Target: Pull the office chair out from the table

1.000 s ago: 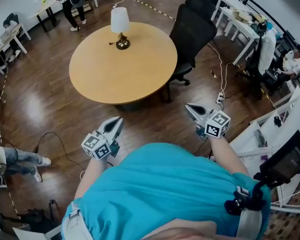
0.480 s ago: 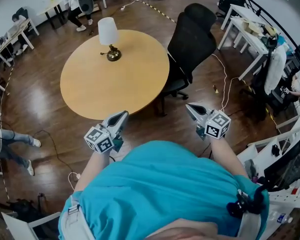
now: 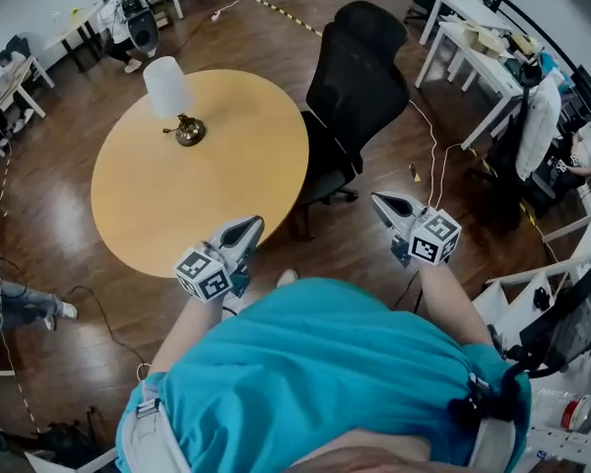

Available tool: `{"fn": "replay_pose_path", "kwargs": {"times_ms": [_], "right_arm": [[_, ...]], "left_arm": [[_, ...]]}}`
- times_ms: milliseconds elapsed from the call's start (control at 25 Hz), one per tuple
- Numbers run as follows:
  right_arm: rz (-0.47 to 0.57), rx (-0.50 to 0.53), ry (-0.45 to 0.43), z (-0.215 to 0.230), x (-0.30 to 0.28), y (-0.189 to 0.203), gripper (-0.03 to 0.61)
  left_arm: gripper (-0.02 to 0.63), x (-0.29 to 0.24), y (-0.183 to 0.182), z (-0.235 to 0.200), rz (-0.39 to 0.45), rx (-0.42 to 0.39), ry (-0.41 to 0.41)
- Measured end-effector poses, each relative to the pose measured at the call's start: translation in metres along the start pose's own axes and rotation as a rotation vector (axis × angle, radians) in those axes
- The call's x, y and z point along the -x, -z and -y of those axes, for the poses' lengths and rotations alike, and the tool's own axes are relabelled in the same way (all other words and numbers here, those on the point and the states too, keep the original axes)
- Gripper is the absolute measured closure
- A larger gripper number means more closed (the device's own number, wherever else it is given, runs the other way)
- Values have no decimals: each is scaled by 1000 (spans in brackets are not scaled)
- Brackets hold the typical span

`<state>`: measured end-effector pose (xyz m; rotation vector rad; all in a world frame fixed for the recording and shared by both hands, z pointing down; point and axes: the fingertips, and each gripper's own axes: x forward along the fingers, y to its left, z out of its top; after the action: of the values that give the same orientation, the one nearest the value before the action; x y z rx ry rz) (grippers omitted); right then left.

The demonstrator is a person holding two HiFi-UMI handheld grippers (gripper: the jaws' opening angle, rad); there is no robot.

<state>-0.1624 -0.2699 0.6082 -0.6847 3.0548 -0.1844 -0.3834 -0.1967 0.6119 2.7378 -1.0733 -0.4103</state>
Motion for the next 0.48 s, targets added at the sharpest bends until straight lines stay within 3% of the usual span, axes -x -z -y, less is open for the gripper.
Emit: {"fn": "replay_pose_path", "kwargs": {"times_ms": [160, 480], "right_arm": [[-23, 12, 47, 34, -32, -26, 580], [-19, 24, 165, 88, -79, -40, 580]], "left_arm": [[586, -35, -21, -46, 9, 28, 42], [586, -87, -10, -120, -59, 77, 189]]}}
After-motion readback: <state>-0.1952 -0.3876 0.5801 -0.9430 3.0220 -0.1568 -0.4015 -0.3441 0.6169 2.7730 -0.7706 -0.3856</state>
